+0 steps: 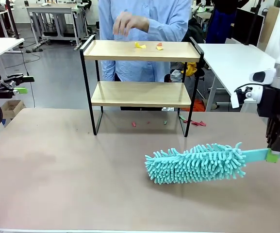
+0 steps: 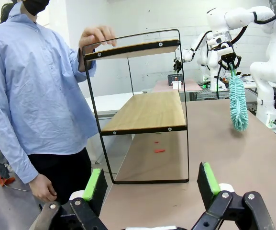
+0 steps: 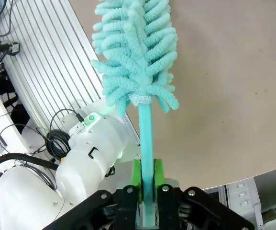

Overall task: Clean the shelf.
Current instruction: Clean the specific section of the Shelf indicated by the human with the Duster.

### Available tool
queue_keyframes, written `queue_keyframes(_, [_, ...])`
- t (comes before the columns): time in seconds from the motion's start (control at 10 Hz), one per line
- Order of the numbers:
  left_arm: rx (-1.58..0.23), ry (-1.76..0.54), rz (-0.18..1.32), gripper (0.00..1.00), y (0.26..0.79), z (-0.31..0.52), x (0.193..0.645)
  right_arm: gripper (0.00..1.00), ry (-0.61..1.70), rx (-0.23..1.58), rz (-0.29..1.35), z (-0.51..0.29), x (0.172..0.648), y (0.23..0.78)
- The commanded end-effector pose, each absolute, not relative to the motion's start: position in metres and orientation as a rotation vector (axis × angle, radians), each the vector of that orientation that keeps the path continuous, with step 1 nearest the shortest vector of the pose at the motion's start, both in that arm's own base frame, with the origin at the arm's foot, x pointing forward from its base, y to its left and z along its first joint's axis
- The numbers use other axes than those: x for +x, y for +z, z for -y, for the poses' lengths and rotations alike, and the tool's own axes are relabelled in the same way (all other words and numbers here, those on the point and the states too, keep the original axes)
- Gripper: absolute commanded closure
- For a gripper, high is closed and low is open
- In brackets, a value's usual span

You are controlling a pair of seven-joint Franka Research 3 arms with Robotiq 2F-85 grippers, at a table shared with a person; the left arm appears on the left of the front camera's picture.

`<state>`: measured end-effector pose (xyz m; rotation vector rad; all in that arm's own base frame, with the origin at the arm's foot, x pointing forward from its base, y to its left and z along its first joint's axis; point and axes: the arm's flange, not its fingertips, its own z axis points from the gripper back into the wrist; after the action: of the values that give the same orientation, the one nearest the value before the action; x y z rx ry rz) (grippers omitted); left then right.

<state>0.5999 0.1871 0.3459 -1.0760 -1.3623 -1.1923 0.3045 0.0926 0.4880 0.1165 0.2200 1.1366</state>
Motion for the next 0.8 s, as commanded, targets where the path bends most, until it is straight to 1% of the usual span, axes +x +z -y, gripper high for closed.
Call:
queue_keyframes(0.0, [-1.071,-1.208,1.364,0.00,0.3477,-0.1855,0.5975,0.87,1.121,0.131,-0.206,-0.0961,0.3048,0.4886])
queue_keyframes(0.7, [-1.071,-1.208,1.364,0.00,0.3477,-0.1855,0.5975,0.87,1.121,0.131,-0.206,-0.0961,0.3048,0.4886])
